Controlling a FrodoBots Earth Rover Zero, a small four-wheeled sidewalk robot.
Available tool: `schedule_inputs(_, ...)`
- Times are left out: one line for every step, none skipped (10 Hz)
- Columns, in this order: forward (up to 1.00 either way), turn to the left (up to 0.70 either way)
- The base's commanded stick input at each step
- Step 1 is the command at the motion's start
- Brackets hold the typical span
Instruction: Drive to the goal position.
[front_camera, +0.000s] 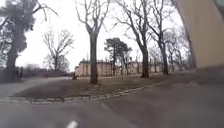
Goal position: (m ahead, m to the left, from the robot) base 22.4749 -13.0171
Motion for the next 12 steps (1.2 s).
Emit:
schedule_inputs(1.00,0.01)
schedule_inputs(1.00,0.01)
schedule_inputs(1.00,0.01)
schedule_inputs(1.00,0.01)
schedule_inputs(1.00,0.01)
schedule_inputs(1.00,-0.09)
schedule_inputs(1.00,-0.23)
schedule_inputs(0.98,-0.39)
schedule_inputs(0.83,-0.41)
schedule_inputs(0.69,-0.43)
schedule_inputs(0.54,-0.45)
schedule_inputs(0.40,-0.47)
